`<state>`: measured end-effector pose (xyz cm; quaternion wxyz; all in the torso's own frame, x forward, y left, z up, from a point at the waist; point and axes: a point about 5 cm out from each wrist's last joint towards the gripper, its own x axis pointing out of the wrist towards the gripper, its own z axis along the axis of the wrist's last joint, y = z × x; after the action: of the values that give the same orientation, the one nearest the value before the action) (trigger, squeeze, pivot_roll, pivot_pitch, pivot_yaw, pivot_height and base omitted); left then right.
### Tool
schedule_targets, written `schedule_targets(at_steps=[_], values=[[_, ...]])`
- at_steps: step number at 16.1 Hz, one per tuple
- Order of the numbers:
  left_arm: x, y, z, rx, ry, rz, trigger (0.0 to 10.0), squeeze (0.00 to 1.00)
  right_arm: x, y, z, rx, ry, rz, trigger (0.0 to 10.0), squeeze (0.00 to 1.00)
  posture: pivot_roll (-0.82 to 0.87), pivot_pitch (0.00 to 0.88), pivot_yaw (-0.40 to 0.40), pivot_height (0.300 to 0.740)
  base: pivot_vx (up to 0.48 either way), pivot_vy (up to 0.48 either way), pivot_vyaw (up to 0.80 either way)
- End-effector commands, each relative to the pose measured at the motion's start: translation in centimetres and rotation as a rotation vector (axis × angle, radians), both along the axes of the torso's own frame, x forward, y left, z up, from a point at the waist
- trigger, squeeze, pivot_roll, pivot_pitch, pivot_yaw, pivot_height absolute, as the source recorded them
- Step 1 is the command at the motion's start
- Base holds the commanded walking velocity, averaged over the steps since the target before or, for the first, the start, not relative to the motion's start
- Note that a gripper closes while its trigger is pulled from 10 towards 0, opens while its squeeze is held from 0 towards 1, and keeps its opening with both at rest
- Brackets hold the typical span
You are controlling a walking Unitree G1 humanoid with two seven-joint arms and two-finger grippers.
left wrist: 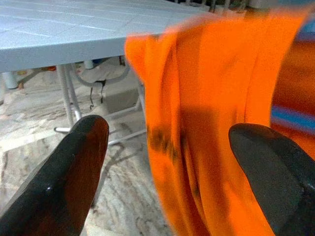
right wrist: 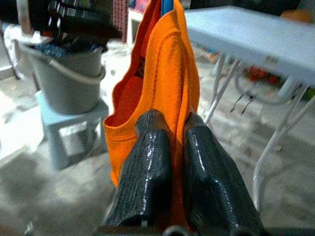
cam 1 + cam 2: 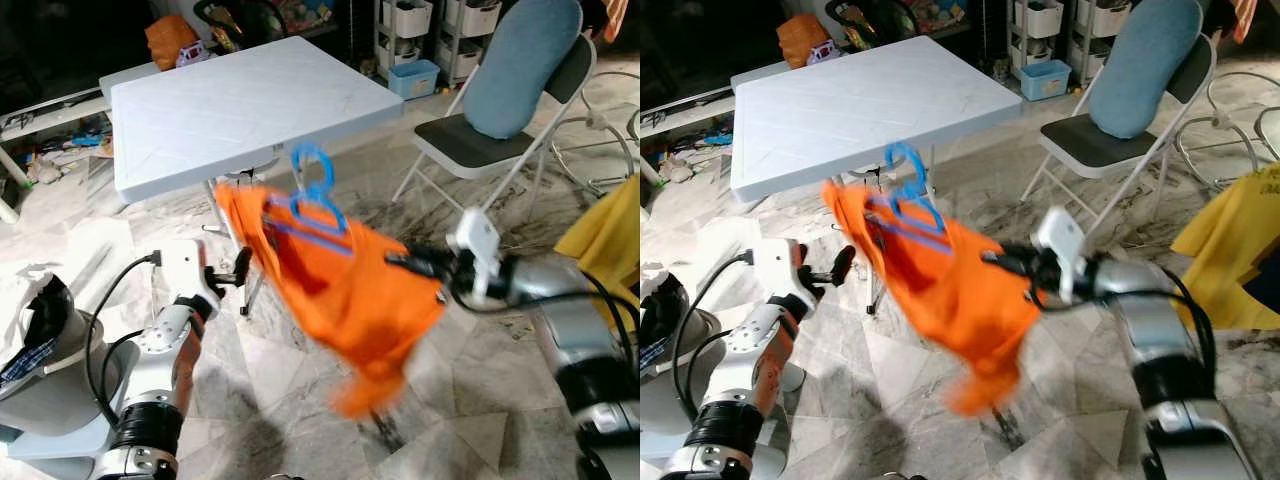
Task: Hang hanger
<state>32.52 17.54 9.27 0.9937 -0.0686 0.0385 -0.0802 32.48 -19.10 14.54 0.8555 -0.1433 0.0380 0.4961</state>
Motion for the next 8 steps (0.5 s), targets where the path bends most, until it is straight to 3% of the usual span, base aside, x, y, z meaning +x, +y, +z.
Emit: schedule_targets(at_steps=[1, 3, 5, 6, 7, 8], values=[[-0.2, 0.3, 0.1, 0.012, -0.003, 0.010, 10.0, 1.00, -0.3, 0.3, 1.3, 0.009, -0.051, 0.053, 10.0, 0.00, -0.07, 0.000, 0.129, 0.740, 0.000, 0.000, 0.00], [-0.7, -0.2, -0.3, -0.024, 0.001, 0.055, 10.0, 1.00, -1.9, -0.9, 1.5, -0.001, -0.055, 0.055, 10.0, 0.00, -0.08, 0.000, 0.129, 0.740, 0.000, 0.000, 0.00], [-1.0, -1.1, -0.7, -0.061, 0.011, 0.060, 10.0, 0.88, -2.4, -1.1, 1.7, 0.018, -0.063, 0.023, 10.0, 0.00, -0.08, 0.000, 0.131, 0.740, 0.000, 0.000, 0.00], [-1.0, -2.1, -0.6, -0.094, 0.008, 0.044, 10.0, 0.60, -2.8, -1.0, 1.7, 0.018, -0.067, 0.027, 10.0, 0.00, -0.10, 0.000, 0.136, 0.740, 0.000, 0.000, 0.00], [-0.9, -2.8, -0.3, -0.118, 0.002, 0.020, 10.0, 0.07, -3.0, -0.8, 1.8, 0.019, -0.071, 0.023, 10.0, 0.00, -0.10, 0.000, 0.136, 0.740, 0.000, 0.000, 0.00], [-0.8, -4.0, 0.1, -0.143, -0.011, -0.018, 10.0, 0.00, -3.0, -0.3, 1.9, 0.021, -0.084, 0.014, 10.0, 0.00, -0.10, 0.000, 0.136, 0.740, 0.000, 0.000, 0.00]])
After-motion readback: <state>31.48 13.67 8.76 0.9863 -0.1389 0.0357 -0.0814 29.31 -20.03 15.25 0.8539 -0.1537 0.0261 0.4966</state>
